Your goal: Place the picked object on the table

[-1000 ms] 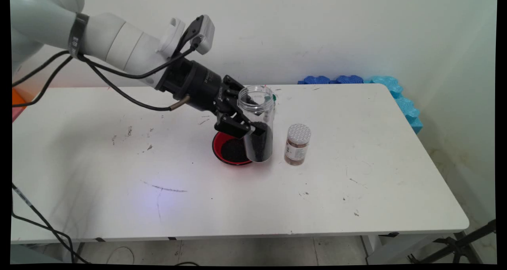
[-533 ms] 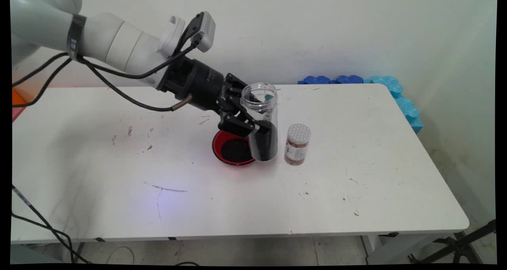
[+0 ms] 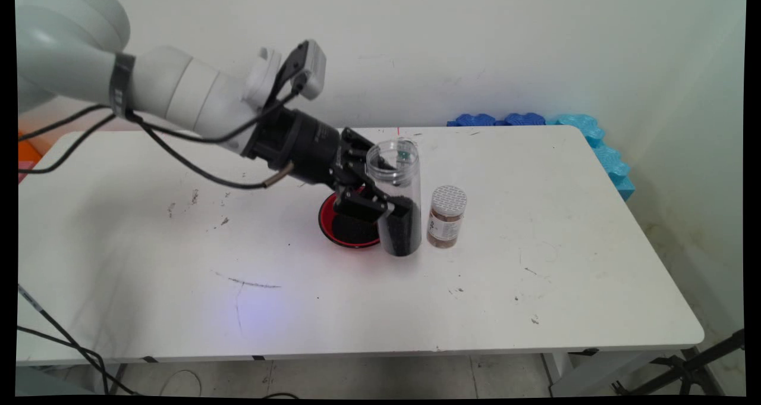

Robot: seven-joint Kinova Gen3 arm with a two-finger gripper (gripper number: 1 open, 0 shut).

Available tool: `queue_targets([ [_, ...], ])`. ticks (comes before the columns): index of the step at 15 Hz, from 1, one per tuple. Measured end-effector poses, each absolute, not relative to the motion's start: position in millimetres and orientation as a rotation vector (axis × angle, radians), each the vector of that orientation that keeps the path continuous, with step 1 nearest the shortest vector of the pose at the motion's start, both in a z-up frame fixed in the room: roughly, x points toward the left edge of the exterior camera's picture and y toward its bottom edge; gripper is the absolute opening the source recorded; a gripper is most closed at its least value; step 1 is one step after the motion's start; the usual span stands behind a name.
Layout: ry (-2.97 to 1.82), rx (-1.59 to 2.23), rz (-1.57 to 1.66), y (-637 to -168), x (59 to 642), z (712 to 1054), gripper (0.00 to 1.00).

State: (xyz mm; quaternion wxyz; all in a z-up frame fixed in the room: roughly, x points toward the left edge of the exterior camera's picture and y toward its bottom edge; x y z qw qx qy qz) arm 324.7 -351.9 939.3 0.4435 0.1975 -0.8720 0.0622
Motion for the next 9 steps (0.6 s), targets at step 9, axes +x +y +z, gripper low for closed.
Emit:
queue_targets([
  [9,-2.193,0.517,0.125,-332.6,319.2,886.8,0.00],
])
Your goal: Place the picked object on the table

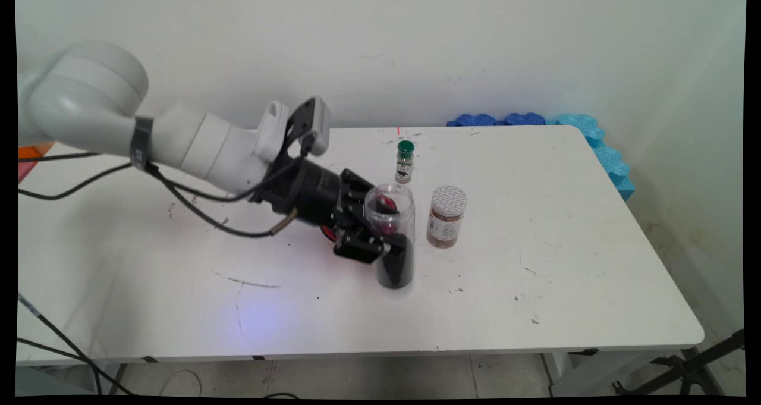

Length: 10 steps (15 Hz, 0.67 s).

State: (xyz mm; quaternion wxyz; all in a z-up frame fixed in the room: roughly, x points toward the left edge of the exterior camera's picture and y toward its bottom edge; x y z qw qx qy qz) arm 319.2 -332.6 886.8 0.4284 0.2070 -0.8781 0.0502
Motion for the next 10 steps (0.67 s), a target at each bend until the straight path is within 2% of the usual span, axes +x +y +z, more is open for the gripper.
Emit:
queue_targets([
  [10,-2.211,0.527,0.137,-322.0,316.3,843.3,0.00],
])
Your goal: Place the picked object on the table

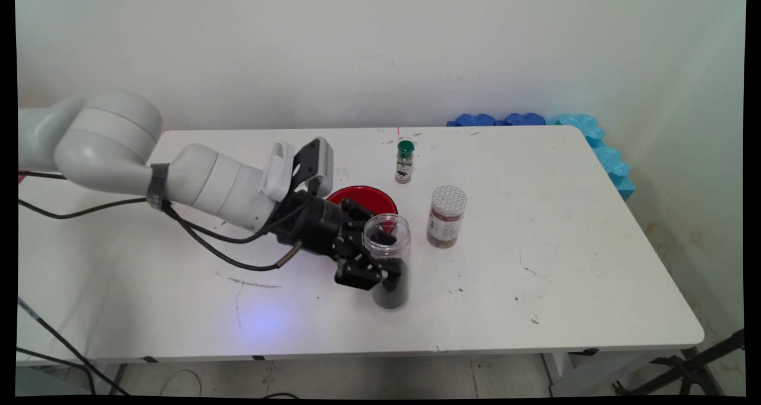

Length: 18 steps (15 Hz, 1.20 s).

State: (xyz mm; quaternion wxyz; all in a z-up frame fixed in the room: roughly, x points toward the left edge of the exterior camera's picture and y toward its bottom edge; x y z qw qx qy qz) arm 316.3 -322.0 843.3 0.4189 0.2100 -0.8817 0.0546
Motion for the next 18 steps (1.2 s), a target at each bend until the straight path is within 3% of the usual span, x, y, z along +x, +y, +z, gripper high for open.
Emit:
queue_targets([
  [16,-2.208,0.556,0.140,-320.4,315.6,820.8,0.00],
  [17,-2.208,0.557,0.140,-320.3,315.7,820.0,1.00],
  [18,-2.208,0.558,0.142,-320.3,315.9,819.4,1.00],
])
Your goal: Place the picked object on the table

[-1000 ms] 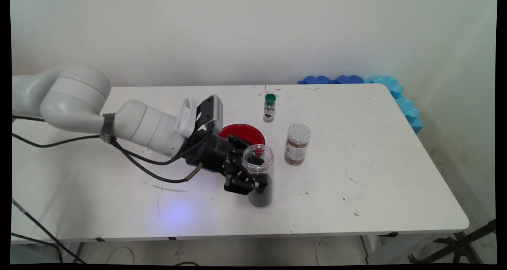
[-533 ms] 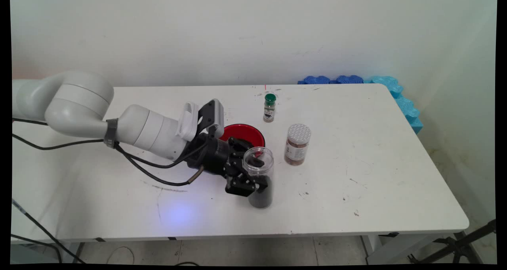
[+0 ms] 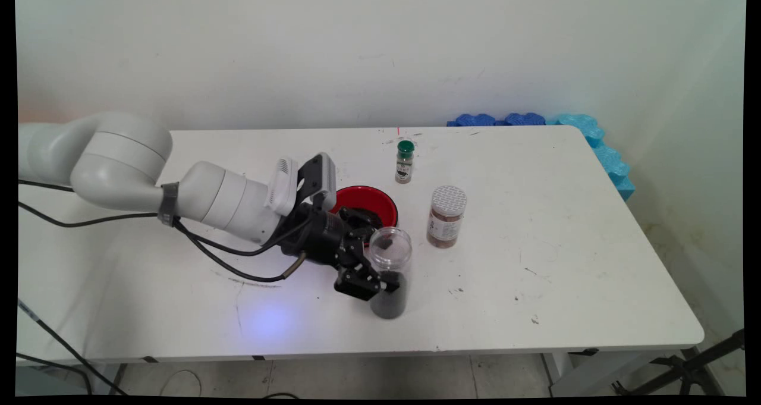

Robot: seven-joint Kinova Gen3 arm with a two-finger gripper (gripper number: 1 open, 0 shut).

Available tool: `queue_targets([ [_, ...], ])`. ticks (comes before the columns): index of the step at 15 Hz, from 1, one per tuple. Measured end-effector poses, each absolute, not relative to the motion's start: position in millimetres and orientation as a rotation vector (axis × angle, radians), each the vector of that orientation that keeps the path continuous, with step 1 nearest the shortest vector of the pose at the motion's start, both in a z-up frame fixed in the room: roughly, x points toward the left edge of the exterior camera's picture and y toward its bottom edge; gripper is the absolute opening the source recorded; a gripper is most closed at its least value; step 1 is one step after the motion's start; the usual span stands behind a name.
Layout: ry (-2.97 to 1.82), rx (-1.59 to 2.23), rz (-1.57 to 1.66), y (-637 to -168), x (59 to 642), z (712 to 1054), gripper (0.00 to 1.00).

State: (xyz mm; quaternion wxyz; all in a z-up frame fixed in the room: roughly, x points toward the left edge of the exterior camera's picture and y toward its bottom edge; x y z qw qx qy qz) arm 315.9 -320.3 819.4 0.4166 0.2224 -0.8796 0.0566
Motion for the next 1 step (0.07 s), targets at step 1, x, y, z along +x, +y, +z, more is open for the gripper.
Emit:
queue_targets([
  [1,-2.209,0.559,0.142,-320.2,316.1,819.0,1.00],
])
